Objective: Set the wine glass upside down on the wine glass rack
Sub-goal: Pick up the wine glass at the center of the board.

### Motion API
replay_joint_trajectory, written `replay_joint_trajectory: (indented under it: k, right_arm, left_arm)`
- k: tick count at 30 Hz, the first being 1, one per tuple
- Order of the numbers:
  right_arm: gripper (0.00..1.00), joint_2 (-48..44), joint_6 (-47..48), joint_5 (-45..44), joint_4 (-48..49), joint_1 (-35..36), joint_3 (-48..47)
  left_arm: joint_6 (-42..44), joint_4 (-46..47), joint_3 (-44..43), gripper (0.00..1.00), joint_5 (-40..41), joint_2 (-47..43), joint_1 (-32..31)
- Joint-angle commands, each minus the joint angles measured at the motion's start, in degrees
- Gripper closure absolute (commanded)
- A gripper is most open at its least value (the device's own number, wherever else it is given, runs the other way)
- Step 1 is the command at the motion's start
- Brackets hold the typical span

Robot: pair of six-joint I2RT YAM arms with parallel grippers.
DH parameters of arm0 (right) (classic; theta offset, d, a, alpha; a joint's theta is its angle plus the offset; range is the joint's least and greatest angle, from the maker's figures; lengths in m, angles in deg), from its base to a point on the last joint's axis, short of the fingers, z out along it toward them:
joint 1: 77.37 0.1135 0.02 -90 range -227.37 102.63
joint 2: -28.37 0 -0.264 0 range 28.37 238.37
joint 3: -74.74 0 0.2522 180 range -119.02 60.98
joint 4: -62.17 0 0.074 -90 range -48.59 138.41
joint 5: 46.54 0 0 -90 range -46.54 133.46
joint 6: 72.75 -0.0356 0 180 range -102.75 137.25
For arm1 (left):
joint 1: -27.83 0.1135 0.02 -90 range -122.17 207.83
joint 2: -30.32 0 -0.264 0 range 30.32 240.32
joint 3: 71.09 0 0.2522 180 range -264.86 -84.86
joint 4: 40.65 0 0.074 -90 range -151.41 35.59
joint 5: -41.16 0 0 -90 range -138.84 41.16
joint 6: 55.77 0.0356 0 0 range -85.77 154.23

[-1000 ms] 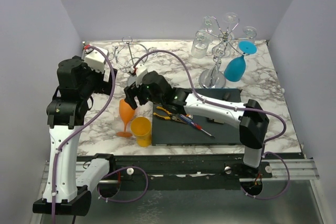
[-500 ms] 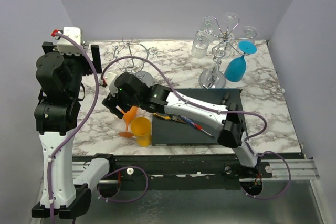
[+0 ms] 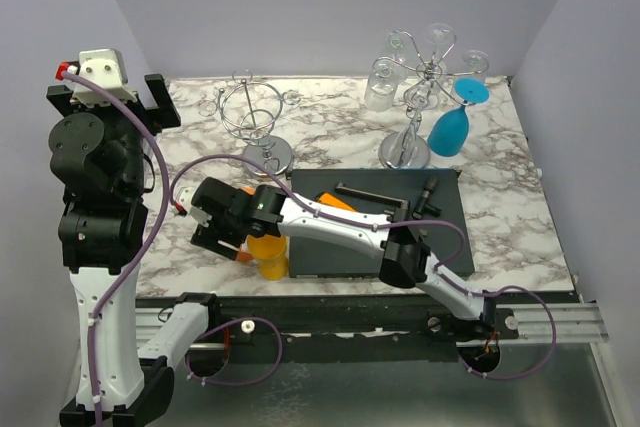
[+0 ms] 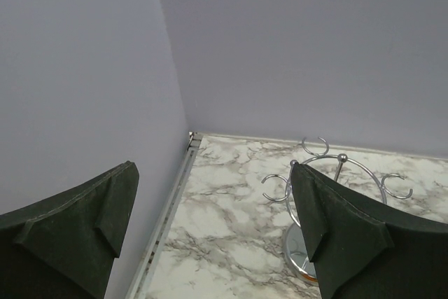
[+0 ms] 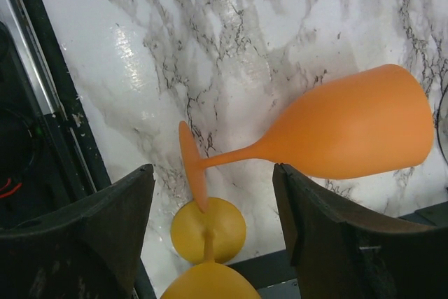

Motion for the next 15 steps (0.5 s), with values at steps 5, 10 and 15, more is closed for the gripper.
replay_joint_trajectory:
  k: [5, 10, 15]
  right_arm:
    - [0.28, 3.16, 3.62, -3.41, -5.27, 0.5, -2.0]
    - [0.25, -1.41, 2.61, -5.75, -1.35, 0.53, -0.89]
    - [0.2, -6.04, 1.42, -10.09, -0.81, 0.52, -6.12]
  left_arm:
    - [-1.32, 0.97, -0.15, 0.02, 0.39, -0.88, 0.23]
    - [-1.62, 1.02, -1.08, 0.01, -1.59, -0.58, 0.27]
    - [-1.34, 0.98, -0.77, 0.01, -2.16, -0.33, 0.23]
